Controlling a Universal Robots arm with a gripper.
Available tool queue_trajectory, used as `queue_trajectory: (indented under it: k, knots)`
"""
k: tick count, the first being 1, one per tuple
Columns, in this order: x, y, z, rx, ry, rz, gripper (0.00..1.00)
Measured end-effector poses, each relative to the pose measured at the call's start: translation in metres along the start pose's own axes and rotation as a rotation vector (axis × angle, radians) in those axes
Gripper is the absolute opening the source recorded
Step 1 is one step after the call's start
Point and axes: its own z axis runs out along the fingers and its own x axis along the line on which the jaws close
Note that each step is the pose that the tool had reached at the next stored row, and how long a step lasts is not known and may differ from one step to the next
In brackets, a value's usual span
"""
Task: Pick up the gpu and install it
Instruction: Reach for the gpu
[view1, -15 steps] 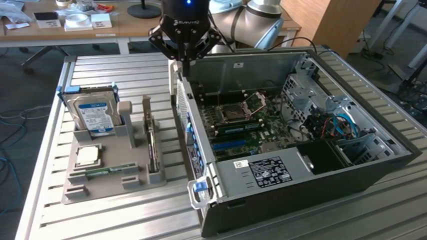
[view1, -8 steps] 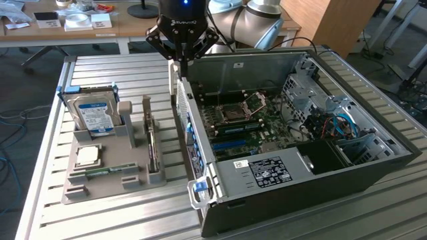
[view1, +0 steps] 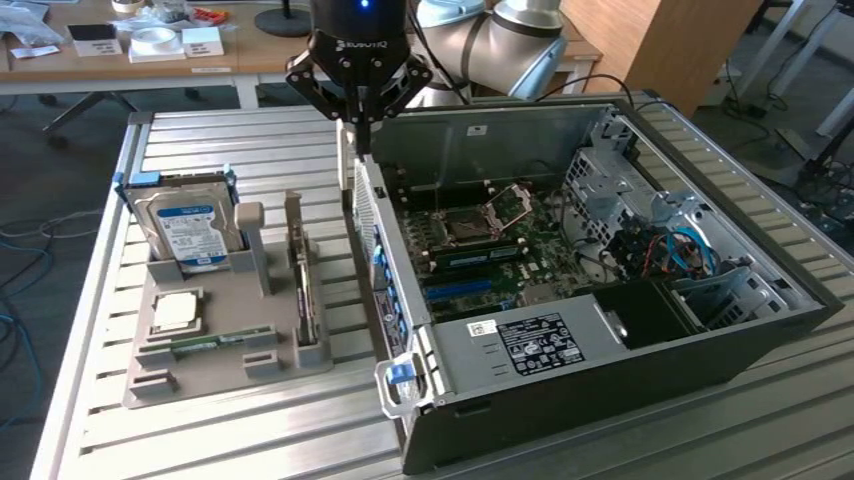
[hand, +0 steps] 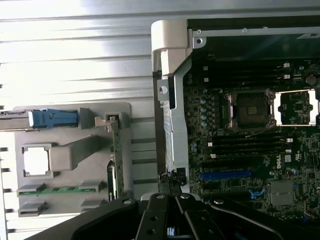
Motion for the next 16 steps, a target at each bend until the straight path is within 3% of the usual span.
queue_trajectory:
  k: [16]
  knots:
    - [0.0086, -0.0007, -0.0002, 0.0, 0.0, 0.0, 0.11]
